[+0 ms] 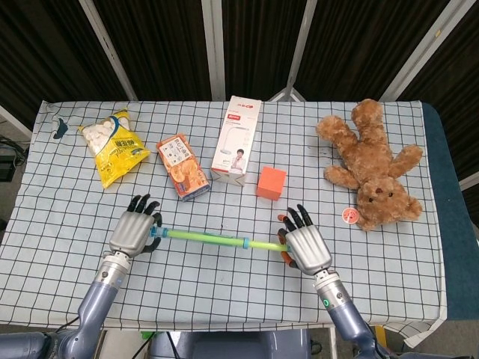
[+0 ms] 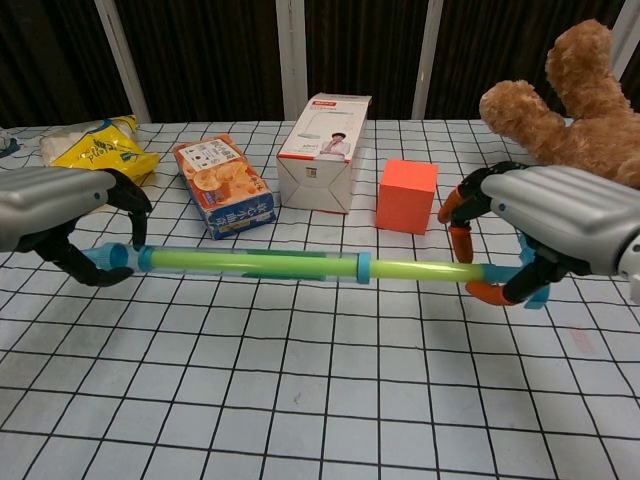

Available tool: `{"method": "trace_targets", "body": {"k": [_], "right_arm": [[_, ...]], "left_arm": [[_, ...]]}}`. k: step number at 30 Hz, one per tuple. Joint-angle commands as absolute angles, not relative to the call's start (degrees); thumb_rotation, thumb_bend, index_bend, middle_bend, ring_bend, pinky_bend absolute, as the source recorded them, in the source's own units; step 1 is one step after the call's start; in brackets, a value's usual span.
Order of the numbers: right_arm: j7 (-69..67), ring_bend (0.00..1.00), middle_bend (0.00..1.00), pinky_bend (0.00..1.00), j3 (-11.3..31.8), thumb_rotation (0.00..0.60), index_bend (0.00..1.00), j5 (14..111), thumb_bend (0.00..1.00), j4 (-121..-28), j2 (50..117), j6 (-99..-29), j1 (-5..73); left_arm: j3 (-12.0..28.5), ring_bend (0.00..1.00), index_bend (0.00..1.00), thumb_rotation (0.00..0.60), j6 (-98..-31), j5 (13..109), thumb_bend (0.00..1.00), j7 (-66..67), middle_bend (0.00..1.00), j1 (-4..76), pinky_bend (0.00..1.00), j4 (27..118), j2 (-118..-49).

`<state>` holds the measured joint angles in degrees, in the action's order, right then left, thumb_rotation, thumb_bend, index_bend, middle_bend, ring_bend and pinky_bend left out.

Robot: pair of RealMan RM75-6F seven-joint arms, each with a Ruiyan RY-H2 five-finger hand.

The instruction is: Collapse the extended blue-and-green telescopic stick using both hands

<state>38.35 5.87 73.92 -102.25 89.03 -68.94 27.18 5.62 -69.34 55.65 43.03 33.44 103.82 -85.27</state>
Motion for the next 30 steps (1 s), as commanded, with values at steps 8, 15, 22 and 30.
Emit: {"method": "trace_targets", "body": {"k": [8, 15, 22, 30], "right_arm": [[39.7, 0.11, 0.25, 0.0, 6.4, 0.6, 0.66, 72.1, 0.41, -101.1, 90.7, -68.7, 28.0], [40.0, 0.11, 0.25, 0.0, 6.5, 0.6, 0.66, 71.5, 0.41, -100.9, 91.3, -68.8, 28.3], [40.2, 0.11, 0.25, 0.0, 6.5, 0.6, 0.66, 71.3, 0.41, -101.2, 91.5, -69.0, 28.4], [40.1, 0.11, 0.25, 0.0, 6.4, 0.6, 0.66, 70.9, 0.41, -101.4, 91.2, -69.4, 28.4]], "left_arm": [[5.3, 0.0, 0.54, 0.6, -69.2, 55.9, 0.51, 42.3, 0.16, 33.6, 0.0, 104.3, -85.4], [5.0, 0.0, 0.54, 0.6, -69.2, 55.9, 0.51, 42.2, 0.16, 33.8, 0.0, 104.7, -85.6], [4.8, 0.0, 0.54, 0.6, -69.3, 55.9, 0.51, 42.3, 0.16, 34.0, 0.0, 104.9, -86.0], [4.6, 0.0, 0.54, 0.6, -69.7, 56.2, 0.5, 41.9, 0.15, 34.0, 0.0, 105.3, -86.4]]}}
